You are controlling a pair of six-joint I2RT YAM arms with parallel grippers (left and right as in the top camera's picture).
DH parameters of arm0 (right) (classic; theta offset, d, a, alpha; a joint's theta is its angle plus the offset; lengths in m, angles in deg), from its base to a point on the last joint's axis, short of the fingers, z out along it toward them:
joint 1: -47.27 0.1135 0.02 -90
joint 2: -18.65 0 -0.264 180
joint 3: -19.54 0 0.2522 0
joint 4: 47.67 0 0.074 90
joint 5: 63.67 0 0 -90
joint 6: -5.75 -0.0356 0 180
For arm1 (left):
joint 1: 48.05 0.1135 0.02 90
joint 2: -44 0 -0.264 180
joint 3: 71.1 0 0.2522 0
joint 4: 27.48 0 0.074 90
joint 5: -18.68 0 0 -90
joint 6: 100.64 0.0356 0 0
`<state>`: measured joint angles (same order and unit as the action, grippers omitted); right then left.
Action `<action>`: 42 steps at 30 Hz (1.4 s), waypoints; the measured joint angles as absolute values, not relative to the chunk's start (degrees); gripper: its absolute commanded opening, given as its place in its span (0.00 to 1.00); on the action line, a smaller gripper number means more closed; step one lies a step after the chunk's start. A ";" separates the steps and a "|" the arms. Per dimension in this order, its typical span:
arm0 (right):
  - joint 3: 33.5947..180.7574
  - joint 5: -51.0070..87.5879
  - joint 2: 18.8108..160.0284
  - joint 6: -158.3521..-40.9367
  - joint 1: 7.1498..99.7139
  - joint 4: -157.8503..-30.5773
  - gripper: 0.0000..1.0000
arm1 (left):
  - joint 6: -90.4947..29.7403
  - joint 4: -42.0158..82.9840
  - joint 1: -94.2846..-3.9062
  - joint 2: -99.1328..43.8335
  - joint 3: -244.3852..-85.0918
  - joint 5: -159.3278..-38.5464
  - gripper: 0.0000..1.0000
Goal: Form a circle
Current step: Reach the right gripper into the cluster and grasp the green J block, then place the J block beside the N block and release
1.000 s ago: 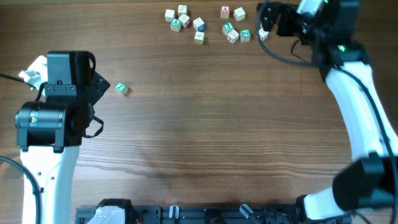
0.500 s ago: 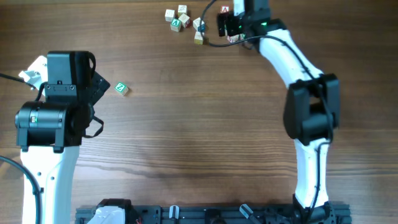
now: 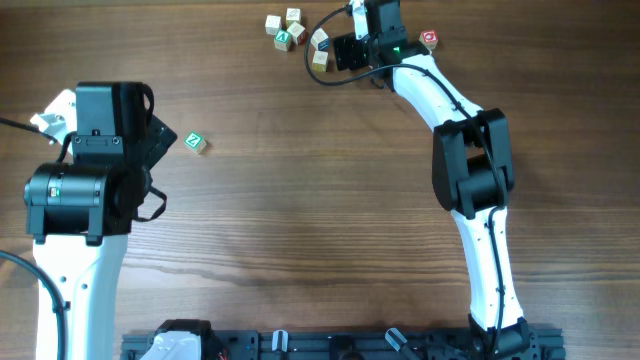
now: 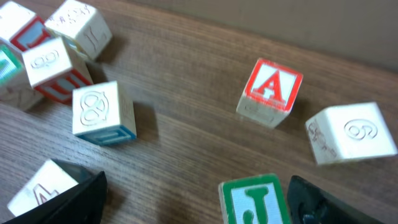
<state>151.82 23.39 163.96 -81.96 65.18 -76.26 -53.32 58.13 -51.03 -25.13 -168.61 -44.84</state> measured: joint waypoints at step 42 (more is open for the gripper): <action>154.90 21.10 154.83 -85.28 64.20 -90.51 0.26 | -53.32 58.15 -51.03 -25.13 -168.61 -44.84 1.00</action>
<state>154.90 21.10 154.83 -85.28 64.20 -90.51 -53.32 58.15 -51.03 -25.13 -168.61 -44.84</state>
